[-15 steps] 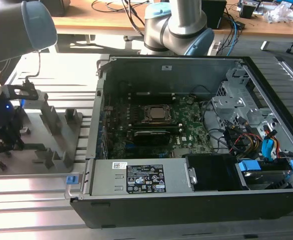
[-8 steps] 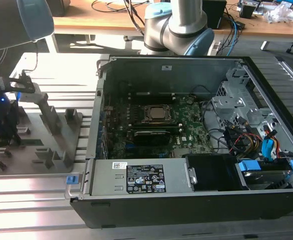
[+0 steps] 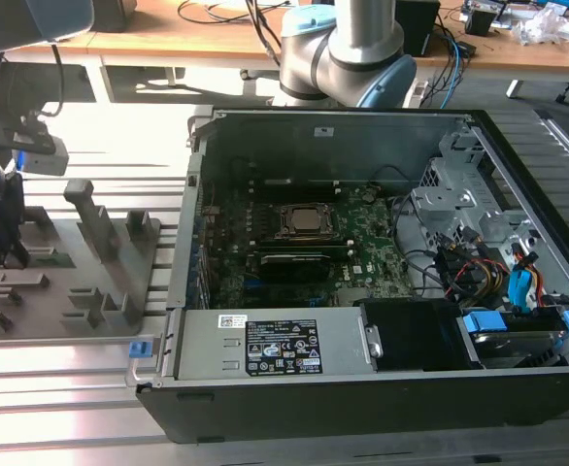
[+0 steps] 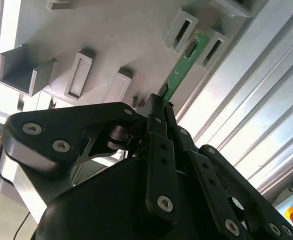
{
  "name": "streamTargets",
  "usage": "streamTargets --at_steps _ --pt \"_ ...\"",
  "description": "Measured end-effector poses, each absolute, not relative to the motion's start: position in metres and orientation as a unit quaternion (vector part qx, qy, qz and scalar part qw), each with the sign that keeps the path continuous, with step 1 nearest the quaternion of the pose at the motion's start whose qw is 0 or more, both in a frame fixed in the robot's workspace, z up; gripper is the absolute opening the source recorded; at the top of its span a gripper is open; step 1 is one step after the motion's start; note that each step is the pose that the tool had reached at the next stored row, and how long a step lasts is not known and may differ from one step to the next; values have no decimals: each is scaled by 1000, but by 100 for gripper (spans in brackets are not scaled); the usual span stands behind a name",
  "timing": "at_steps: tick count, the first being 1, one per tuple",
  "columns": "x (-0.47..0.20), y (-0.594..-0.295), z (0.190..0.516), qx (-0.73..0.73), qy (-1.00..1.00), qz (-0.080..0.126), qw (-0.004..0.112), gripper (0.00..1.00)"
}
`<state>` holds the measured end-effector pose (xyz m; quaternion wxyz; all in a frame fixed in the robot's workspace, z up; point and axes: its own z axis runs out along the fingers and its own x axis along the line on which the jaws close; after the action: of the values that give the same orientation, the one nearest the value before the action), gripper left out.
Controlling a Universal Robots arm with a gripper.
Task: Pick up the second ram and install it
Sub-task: 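Pick up the second ram and move it above second insertion slot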
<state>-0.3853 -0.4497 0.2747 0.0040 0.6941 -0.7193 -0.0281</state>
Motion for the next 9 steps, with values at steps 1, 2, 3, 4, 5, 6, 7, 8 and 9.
streamTargets --at_steps 1,2,3,4,5,6,7,8,9 --pt "-385 -450 278 694 -719 -28 4 14" --pt "-385 -450 280 694 -719 -28 4 14" --pt "-385 -450 282 694 -719 -28 4 14" --pt "-385 -450 289 694 -719 -28 4 14" --pt "-385 -450 292 694 -719 -28 4 14" --pt "-385 -450 294 694 -719 -28 4 14" --pt "-385 -450 297 694 -719 -28 4 14" --pt "-385 -450 303 694 -719 -28 4 14" --pt "-385 -450 306 694 -719 -28 4 14"
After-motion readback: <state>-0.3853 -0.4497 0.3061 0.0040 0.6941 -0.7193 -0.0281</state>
